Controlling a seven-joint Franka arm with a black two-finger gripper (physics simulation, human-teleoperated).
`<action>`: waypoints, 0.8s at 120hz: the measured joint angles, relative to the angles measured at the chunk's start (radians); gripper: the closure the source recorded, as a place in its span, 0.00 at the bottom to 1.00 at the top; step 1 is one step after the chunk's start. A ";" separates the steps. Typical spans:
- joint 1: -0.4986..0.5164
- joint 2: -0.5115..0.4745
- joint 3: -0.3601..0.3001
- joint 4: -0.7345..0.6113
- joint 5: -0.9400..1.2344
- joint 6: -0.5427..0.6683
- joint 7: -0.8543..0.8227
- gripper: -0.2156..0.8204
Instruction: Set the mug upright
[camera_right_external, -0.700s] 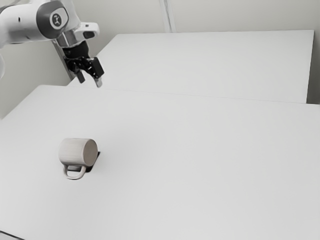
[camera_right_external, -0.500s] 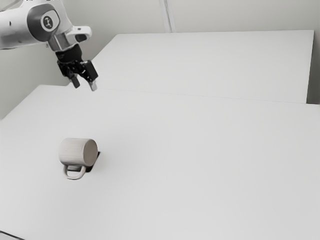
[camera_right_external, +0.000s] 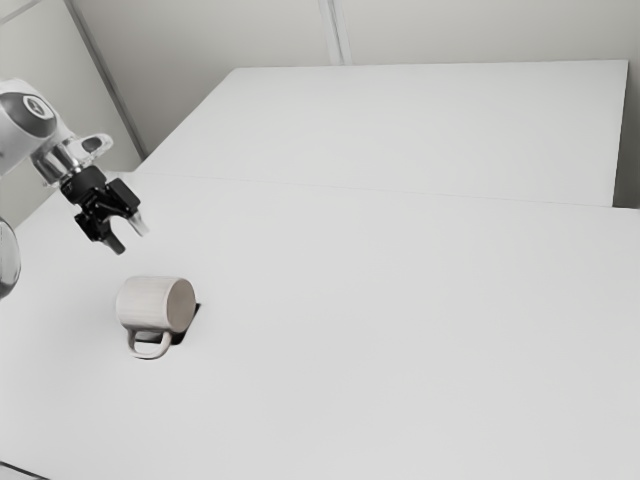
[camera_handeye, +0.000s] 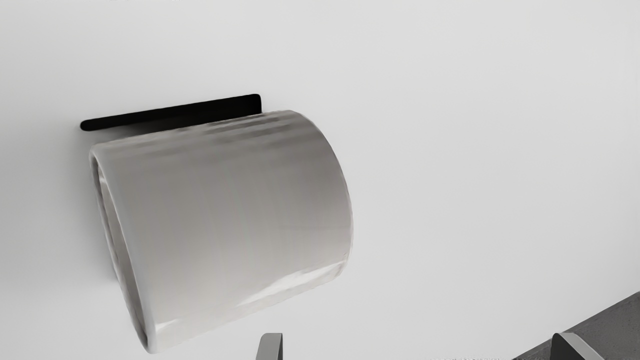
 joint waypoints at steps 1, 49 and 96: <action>0.001 0.003 0.001 0.000 -0.004 -0.001 0.006 0.23; 0.108 0.137 0.011 0.014 -0.143 0.016 0.255 0.23; 0.139 0.170 0.015 -0.097 -0.200 0.034 0.403 0.23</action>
